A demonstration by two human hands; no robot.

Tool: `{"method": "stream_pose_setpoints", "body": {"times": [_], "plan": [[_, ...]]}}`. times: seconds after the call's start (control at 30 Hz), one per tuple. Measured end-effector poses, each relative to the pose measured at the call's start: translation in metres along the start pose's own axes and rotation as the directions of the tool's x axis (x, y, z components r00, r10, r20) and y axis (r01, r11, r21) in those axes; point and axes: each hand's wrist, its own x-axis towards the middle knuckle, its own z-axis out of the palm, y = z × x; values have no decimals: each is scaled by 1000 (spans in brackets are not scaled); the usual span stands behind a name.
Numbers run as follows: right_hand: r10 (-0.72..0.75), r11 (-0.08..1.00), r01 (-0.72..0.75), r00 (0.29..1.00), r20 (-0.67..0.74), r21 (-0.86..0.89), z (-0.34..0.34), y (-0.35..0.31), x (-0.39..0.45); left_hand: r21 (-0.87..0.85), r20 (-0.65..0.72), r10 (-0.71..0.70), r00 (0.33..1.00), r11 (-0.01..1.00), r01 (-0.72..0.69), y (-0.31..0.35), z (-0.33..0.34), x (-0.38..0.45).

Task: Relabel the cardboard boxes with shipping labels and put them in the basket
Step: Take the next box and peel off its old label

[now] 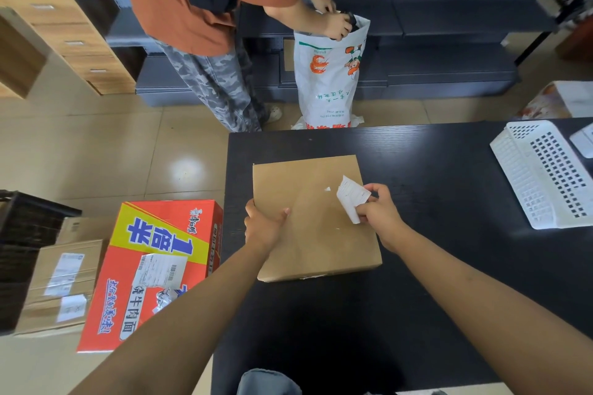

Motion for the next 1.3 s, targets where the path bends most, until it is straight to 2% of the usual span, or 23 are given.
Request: {"method": "stream_pose_setpoints", "body": {"times": [0.2, 0.4, 0.73, 0.97, 1.17, 1.3], "plan": [[-29, 999, 29, 999, -20, 22, -7, -3, -6, -9, 2, 21, 1000, 1000, -21, 8, 8, -11], [-48, 998, 51, 997, -66, 39, -48, -1, -13, 34, 17, 79, 997, 996, -79, 33, 36, -31], [-53, 994, 64, 992, -116, 91, -178, 19, -6, 41, 13, 69, 998, 997, -69, 73, 151, -92], [-69, 992, 76, 995, -76, 96, -270, 39, 11, -27, 16, 36, 999, 999, -36, 81, 246, -126], [-35, 999, 34, 999, 7, 39, -303, 60, 24, -25, 22, 36, 999, 999, -35, 71, 279, -127], [-33, 999, 33, 999, -14, -3, -305, 69, 28, 0, 12, 49, 999, 999, -49, 61, 287, -123]]}}
